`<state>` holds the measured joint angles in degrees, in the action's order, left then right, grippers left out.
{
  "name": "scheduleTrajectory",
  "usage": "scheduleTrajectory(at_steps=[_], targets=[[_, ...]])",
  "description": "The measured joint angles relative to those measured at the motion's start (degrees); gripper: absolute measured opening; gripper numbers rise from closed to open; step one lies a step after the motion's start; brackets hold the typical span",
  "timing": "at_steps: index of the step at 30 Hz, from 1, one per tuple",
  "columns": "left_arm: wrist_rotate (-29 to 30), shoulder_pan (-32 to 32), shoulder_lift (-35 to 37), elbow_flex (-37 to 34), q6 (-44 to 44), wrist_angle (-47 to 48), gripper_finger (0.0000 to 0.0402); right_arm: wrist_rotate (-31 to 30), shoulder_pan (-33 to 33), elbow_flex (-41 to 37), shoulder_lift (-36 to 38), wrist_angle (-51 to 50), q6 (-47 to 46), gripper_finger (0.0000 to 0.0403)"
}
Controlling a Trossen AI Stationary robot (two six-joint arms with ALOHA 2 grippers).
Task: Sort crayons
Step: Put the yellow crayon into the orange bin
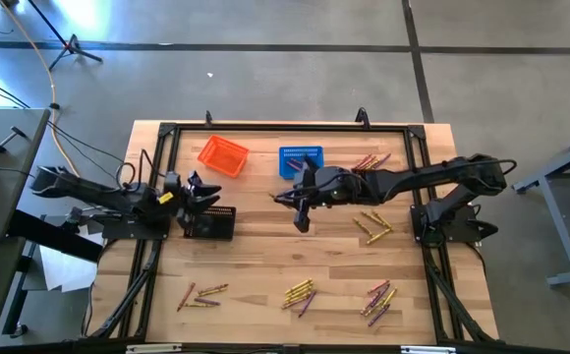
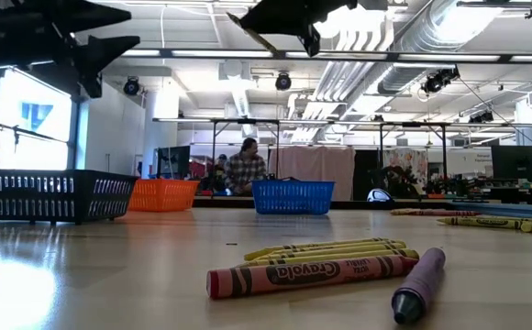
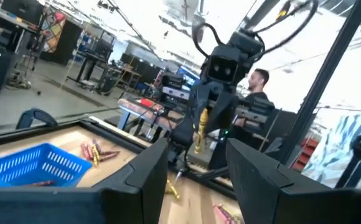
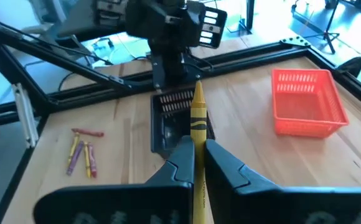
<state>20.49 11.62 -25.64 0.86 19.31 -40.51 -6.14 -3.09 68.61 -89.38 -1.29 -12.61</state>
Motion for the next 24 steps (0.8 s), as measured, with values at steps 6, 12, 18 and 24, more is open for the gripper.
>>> scheduleTrajectory(at_steps=[6,12,18,24], targets=[[-0.43,0.00,-16.22,5.82,-0.54,-6.72,0.0155,0.62,0.92,0.01,-0.28,1.25,0.92,0.0005],[2.26,-0.45,-27.74,14.87,-5.75,-6.77,0.0155,0.62,0.92,0.01,-0.26,1.11,1.13,0.0005],[-5.09,-1.85,-33.27,21.49,-4.47,-1.64,0.0155,0.60,0.83,0.01,-0.26,0.28,1.13,0.0005],[-6.24,-1.86,-36.67,26.48,-7.94,4.42,0.0153,0.07,0.83,0.01,-0.26,0.42,1.34,0.0005]])
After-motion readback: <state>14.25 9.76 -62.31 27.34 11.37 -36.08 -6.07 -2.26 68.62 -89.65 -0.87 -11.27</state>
